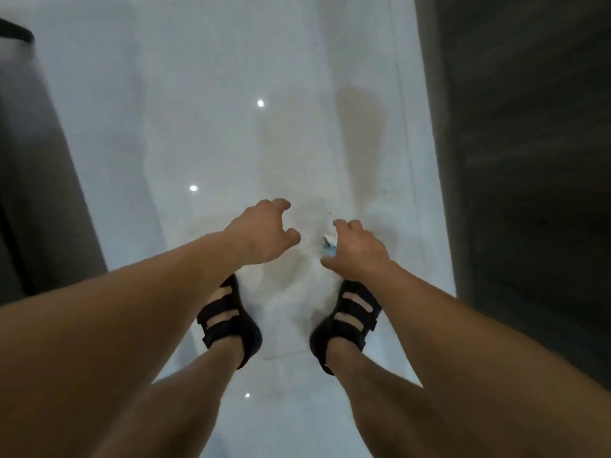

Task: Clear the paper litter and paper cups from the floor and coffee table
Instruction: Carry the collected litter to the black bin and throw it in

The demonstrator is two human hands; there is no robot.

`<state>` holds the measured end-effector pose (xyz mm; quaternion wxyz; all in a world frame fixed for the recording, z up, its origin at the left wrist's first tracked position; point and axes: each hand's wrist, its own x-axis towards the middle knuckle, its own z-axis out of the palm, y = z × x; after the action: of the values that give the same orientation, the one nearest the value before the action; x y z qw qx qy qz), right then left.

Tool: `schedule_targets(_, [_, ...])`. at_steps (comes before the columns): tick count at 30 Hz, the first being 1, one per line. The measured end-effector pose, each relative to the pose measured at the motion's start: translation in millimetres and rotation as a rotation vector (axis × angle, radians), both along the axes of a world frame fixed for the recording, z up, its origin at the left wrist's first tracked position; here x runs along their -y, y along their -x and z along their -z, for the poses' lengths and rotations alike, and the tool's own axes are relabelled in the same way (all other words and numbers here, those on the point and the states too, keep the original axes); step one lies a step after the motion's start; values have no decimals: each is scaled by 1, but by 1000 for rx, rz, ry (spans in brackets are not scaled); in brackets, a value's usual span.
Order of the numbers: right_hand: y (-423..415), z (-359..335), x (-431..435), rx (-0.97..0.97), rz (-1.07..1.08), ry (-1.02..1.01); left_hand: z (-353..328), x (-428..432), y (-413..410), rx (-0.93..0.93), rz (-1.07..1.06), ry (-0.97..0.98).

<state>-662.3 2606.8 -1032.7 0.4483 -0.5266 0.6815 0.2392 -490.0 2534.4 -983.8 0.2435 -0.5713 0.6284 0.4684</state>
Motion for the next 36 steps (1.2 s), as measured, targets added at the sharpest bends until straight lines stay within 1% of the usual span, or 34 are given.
schedule_targets(2, [-7, 44, -7, -27, -19, -4, 39, -3, 0, -10, 37, -17])
schedule_targets(5, [-12, 90, -22, -76, -3, 42, 78, -4, -1, -23, 74, -47])
schedule_targets(8, [-12, 101, -32, -59, 105, 104, 87, -3, -1, -36, 86, -67])
schedule_targets(10, [-9, 85, -32, -14, 193, 154, 74, -2, 2, -53, 64, -94])
schedule_targets(12, [-2, 48, -27, 27, 247, 239, 46, 2, 9, -85, 6, -112])
schedule_targets(15, [8, -38, -12, 133, 308, 379, -24, 9, 30, -157, -105, -146])
schedule_targets(19, [27, -173, 10, 236, 402, 542, -142, 24, 70, -278, -79, -155])
schedule_targets(22, [49, -261, 19, 237, 444, 661, -228, 38, 99, -366, -100, -102])
schedule_targets(25, [71, -329, 20, 222, 497, 762, -296, 47, 125, -421, -77, -70])
schedule_targets(28, [90, -369, 10, 194, 570, 833, -339, 48, 153, -461, -20, -24])
schedule_targets(32, [117, -398, -21, 160, 702, 808, -367, 39, 187, -447, 41, 53])
schedule_targets(34, [142, -408, -40, 55, 699, 798, -377, 34, 203, -417, 69, 77])
schedule_targets(36, [179, -414, -55, -119, 683, 804, -383, 29, 221, -386, 117, 84])
